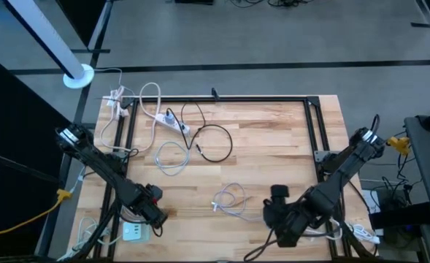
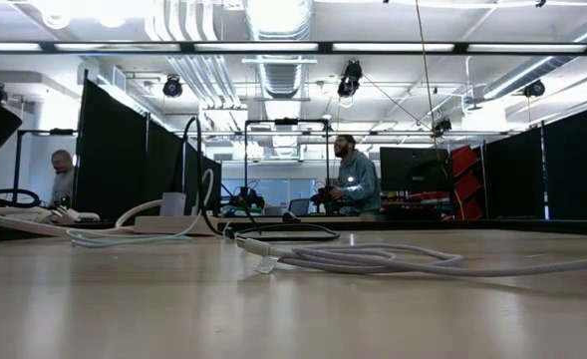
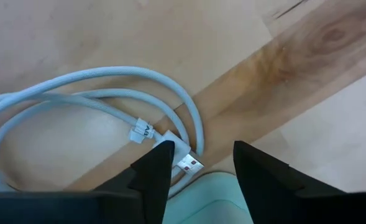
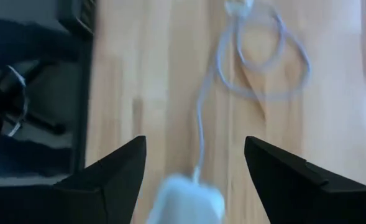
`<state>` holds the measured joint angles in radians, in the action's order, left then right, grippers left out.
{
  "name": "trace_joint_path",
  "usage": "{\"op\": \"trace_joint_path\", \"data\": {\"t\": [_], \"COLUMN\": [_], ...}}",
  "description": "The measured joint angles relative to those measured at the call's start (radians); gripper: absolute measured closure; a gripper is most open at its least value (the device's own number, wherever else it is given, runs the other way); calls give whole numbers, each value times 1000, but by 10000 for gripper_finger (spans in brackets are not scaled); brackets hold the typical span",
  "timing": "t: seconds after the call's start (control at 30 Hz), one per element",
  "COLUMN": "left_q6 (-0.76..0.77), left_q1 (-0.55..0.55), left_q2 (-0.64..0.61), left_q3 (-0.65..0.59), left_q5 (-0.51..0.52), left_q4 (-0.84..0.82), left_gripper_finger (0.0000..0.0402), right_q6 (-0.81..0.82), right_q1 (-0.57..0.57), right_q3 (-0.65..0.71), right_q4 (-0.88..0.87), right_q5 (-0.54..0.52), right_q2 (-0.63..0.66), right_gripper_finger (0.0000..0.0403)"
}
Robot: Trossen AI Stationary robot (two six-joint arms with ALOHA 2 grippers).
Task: Insert USB
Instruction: Insert the white charger cable into the bottom left white outlet extension
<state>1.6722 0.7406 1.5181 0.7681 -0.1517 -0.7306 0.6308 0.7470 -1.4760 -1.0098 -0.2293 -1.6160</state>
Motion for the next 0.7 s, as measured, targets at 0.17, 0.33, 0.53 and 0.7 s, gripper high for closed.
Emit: {"op": "trace_joint_path", "data": {"t": [0.17, 0.33, 0.53, 0.7], "left_q6": [83, 129, 157, 169], "left_q1": [0, 0, 0, -2], "left_q2": [1, 1, 1, -8], "left_q3": [-1, -3, -5, -6], "left_q5": [-1, 0, -1, -47], "left_q4": [8, 13, 6, -23], "left_gripper_finger": [213, 209, 231, 256], "right_q6": [-174, -231, -233, -226], "right_q1": [-44, -82, -93, -90], "right_q3": [6, 6, 8, 8], "right_q4": [180, 210, 200, 200], "right_q5": [-8, -6, 1, 4], "right_q2": [-42, -85, -116, -122], "right_gripper_finger": [122, 108, 102, 110]}}
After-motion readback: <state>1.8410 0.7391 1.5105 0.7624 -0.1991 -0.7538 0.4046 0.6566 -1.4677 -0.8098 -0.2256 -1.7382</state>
